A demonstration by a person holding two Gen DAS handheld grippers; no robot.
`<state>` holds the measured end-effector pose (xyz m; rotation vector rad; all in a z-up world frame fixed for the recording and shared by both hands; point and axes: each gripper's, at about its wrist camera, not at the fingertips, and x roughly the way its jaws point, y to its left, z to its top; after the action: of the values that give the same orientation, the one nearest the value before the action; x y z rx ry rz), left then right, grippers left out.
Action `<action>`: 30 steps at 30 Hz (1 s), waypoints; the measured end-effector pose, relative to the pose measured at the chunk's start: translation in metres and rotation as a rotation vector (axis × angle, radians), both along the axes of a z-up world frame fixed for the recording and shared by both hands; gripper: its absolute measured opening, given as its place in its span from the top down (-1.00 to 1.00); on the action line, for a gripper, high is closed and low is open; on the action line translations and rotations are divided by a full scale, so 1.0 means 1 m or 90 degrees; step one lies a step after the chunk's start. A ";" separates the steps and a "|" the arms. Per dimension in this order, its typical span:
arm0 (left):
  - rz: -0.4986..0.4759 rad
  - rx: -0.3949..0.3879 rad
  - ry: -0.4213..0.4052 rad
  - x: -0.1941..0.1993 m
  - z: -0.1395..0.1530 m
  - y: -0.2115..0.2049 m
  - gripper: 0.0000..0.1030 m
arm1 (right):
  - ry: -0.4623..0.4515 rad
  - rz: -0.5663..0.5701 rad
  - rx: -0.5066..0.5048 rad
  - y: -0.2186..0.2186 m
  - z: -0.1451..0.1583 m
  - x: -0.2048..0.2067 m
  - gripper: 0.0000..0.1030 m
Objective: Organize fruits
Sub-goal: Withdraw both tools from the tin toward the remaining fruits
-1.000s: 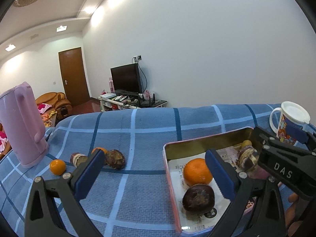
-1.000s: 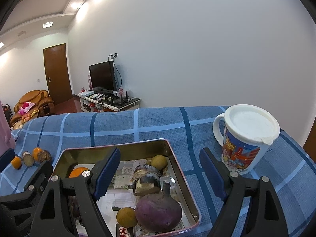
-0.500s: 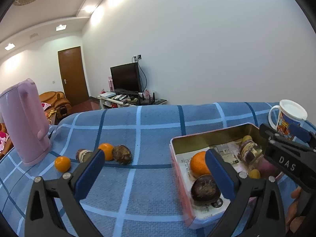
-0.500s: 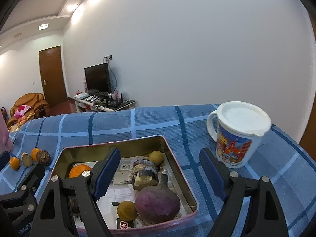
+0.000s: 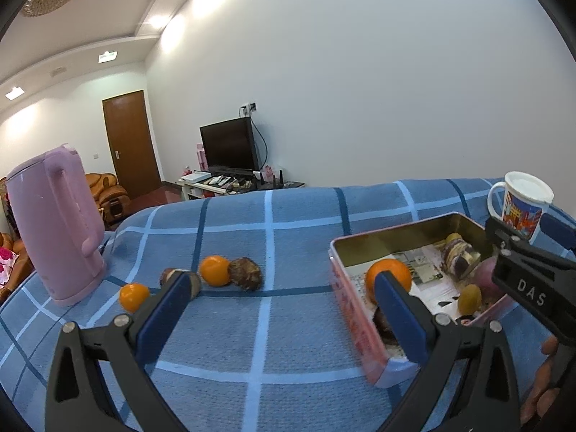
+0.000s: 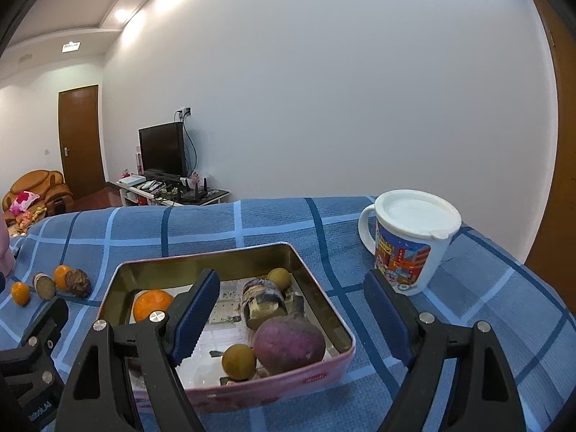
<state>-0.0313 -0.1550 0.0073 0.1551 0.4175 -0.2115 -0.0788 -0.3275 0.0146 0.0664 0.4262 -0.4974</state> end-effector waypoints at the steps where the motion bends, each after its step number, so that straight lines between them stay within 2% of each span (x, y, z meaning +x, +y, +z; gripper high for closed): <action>1: 0.000 0.001 -0.001 0.000 0.000 0.002 -1.00 | 0.001 0.000 0.001 0.003 0.000 -0.001 -0.62; 13: 0.005 0.009 -0.004 -0.005 -0.001 0.033 -1.00 | 0.005 0.005 -0.005 0.040 0.001 -0.011 -0.62; 23: 0.020 0.004 0.004 0.000 -0.001 0.063 -1.00 | 0.012 0.032 -0.006 0.078 -0.001 -0.004 -0.62; 30: 0.048 0.021 0.001 0.009 -0.003 0.088 -1.00 | 0.017 0.054 0.009 0.100 -0.003 0.007 -0.62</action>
<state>-0.0227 -0.0669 0.0041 0.1718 0.4280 -0.1309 -0.0719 -0.2276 0.0120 0.0557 0.4566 -0.4121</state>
